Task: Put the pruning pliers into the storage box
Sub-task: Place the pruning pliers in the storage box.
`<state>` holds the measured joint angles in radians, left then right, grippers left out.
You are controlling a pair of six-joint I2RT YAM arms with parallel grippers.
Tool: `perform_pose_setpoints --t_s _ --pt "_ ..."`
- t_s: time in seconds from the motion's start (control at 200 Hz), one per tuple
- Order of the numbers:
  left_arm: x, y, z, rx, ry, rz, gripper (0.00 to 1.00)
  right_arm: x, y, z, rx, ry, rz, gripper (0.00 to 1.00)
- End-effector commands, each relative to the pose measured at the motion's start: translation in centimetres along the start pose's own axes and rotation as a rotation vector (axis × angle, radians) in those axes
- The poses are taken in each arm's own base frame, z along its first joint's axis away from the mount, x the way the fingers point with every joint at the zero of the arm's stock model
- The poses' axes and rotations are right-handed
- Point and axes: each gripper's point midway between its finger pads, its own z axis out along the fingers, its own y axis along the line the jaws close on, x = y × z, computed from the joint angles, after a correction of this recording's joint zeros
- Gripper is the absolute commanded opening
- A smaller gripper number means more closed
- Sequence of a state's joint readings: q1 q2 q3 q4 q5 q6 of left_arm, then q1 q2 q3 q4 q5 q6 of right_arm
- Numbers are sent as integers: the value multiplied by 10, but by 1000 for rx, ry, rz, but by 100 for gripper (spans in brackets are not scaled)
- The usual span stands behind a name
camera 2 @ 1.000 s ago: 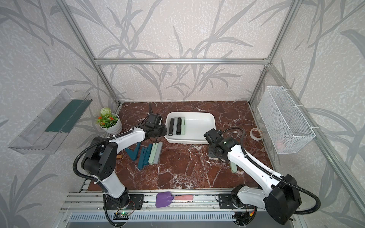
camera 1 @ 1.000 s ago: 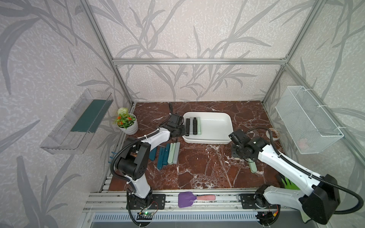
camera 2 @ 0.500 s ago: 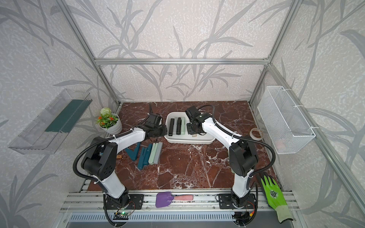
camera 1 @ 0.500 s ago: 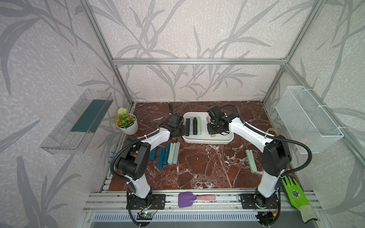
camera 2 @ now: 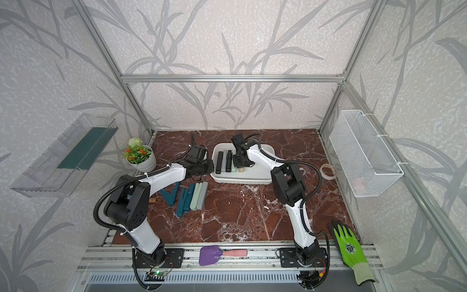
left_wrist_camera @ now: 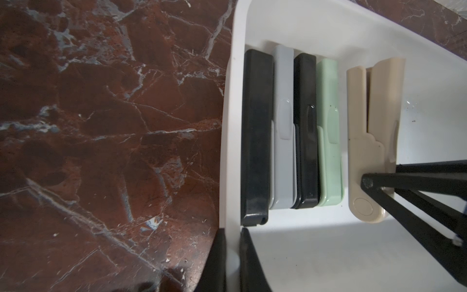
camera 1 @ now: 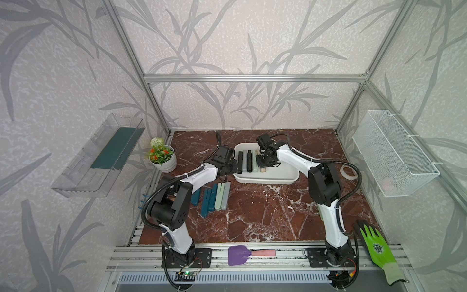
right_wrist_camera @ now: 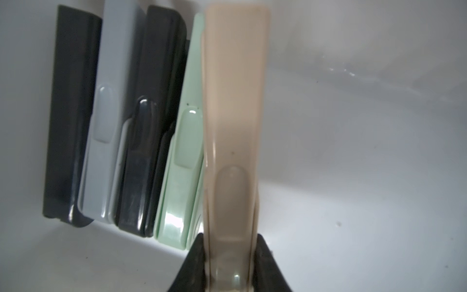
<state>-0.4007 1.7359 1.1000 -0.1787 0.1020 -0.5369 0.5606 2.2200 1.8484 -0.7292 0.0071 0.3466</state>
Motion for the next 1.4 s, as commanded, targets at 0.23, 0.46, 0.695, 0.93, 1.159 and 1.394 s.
perform_pose_setpoints --t_s 0.23,0.46,0.695,0.93,1.159,1.394 --pt "-18 -17 -4 45 -71 -10 10 -15 6 13 -18 -3 47 19" --pt "-17 -17 -4 47 -72 -9 10 -16 1 11 -6 -27 117 21" --pt "-16 -18 -4 52 -70 -11 10 -12 -5 17 1 -19 169 22" --pt "-16 -18 -4 52 -72 -13 10 -17 -1 24 -16 -19 174 24" --pt "-17 -18 -5 53 -73 -10 10 -21 0 30 -19 -10 166 31" --pt "-20 -19 -8 51 -78 -5 10 -23 0 32 -22 -10 166 39"
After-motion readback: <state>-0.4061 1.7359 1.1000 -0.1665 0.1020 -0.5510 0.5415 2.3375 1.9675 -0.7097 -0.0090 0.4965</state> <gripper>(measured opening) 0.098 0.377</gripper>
